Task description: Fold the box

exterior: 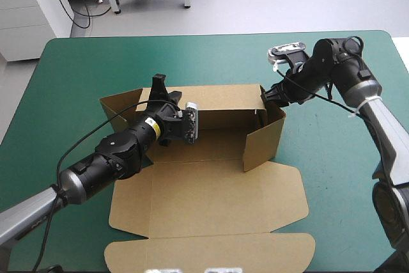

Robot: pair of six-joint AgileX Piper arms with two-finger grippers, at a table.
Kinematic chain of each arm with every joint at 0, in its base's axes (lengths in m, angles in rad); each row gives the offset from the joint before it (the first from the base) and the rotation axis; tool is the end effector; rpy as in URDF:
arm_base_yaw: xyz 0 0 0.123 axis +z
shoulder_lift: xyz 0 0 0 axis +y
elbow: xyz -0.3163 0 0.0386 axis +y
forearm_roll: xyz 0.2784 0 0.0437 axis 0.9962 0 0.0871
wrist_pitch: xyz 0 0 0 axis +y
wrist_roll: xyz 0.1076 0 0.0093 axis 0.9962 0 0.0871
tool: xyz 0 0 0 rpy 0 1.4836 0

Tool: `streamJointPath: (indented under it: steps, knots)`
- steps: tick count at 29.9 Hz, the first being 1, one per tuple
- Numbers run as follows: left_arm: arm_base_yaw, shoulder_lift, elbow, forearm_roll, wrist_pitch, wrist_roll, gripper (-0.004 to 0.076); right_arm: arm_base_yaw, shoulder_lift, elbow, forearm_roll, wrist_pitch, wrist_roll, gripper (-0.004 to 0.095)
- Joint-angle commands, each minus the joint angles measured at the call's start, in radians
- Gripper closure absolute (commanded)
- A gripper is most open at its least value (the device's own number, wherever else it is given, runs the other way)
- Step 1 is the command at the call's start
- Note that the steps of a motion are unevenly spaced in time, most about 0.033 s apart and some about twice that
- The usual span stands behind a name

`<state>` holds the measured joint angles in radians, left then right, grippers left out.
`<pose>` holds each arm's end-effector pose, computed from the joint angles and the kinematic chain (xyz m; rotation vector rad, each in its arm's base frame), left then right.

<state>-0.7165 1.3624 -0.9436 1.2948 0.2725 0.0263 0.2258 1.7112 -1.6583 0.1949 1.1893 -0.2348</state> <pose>0.2750 -0.2022 0.3258 1.6168 1.2123 0.6413 0.3916 0.1099 0.3628 -0.5739 2.6527 0.2645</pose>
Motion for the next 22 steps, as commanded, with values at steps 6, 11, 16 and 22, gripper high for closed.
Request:
streamJointPath:
  steps: [6, 11, 16, 22]
  knots:
    - [-0.008, -0.025, -0.02, -0.001, -0.038, -0.015, 0.0731, -0.005, -0.167, 0.176, 0.132, -0.117, -0.108, 0.0427]
    - [-0.008, -0.025, -0.02, -0.001, -0.038, -0.015, 0.0731, -0.003, -0.241, 0.288, 0.185, -0.168, -0.194, 0.043]
    - [-0.008, -0.025, -0.02, -0.001, -0.038, -0.015, 0.0731, 0.0, -0.307, 0.386, 0.222, -0.221, -0.289, 0.0443]
    - [-0.008, -0.025, -0.02, -0.001, -0.038, -0.015, 0.0731, 0.0, -0.351, 0.45, 0.323, -0.25, -0.409, 0.0442]
